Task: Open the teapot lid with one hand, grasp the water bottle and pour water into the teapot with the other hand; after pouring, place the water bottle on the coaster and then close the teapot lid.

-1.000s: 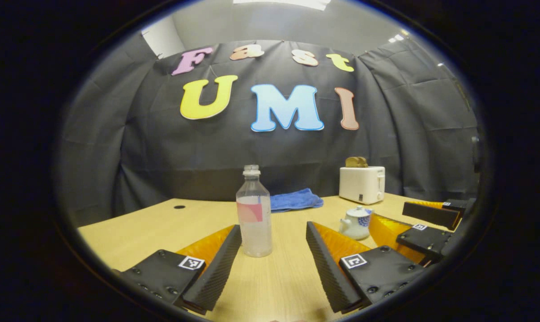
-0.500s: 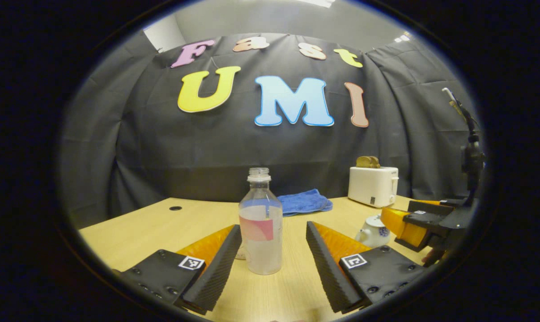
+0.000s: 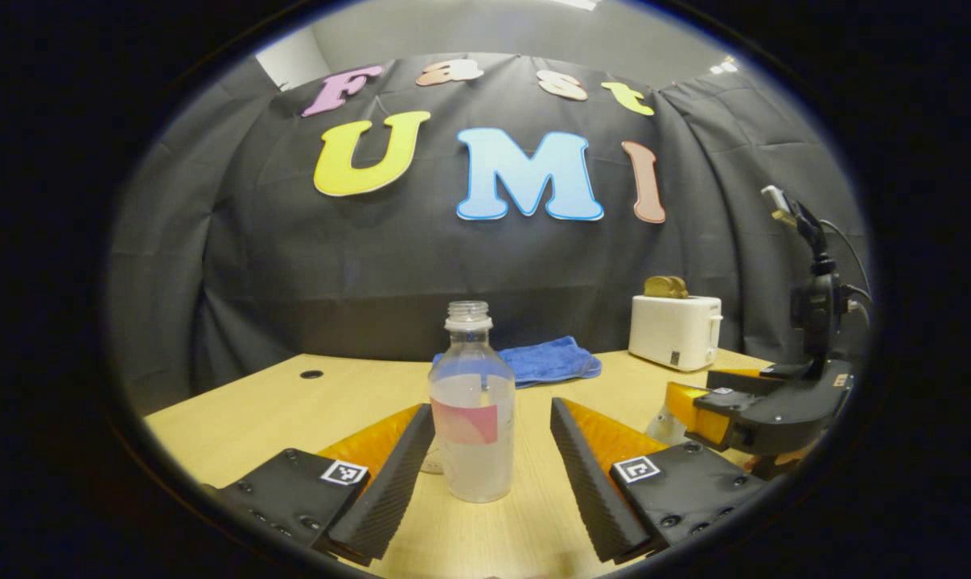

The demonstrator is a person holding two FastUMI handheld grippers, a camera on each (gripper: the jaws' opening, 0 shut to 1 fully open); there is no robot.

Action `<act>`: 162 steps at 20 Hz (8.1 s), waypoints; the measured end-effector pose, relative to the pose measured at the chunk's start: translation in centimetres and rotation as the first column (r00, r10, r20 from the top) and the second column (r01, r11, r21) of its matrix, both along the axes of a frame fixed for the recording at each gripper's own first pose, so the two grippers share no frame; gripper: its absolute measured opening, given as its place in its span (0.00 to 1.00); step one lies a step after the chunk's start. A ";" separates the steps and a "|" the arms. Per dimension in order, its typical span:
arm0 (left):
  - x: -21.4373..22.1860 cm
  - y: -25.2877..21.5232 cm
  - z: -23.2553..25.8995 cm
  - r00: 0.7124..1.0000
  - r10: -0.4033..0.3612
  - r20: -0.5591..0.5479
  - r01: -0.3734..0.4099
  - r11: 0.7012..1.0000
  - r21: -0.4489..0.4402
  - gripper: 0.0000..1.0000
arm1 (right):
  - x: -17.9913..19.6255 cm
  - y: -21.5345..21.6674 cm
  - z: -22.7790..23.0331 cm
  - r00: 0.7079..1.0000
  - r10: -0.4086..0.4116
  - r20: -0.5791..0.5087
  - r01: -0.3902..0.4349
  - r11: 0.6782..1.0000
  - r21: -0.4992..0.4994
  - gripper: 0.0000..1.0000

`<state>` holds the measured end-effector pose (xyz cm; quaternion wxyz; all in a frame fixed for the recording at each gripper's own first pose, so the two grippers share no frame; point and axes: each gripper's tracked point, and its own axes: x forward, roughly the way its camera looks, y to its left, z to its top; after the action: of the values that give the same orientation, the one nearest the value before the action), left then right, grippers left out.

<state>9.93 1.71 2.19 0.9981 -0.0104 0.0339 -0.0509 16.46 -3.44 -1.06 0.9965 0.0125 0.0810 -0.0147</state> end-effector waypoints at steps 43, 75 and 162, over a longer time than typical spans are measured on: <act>6.3 1.3 -3.2 0.998 0.042 -0.044 -0.041 0.999 0.028 1.00 | -2.5 1.1 3.9 0.990 0.094 0.109 -0.086 0.993 -0.076 0.01; 6.8 -10.7 -2.1 0.983 -0.185 -0.014 0.105 0.495 0.863 0.86 | -23.5 -1.2 0.9 0.989 0.123 0.082 -0.122 0.992 -0.026 0.01; 9.3 -17.5 3.3 0.958 -0.264 -0.112 -0.089 -0.644 0.760 0.86 | -23.6 -2.6 -0.3 0.992 0.112 0.049 -0.113 0.994 0.004 0.01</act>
<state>19.20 -15.75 5.47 0.4167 0.9030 -0.0371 -0.0979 -7.14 -6.05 -1.41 0.9974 0.0114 0.0575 0.0421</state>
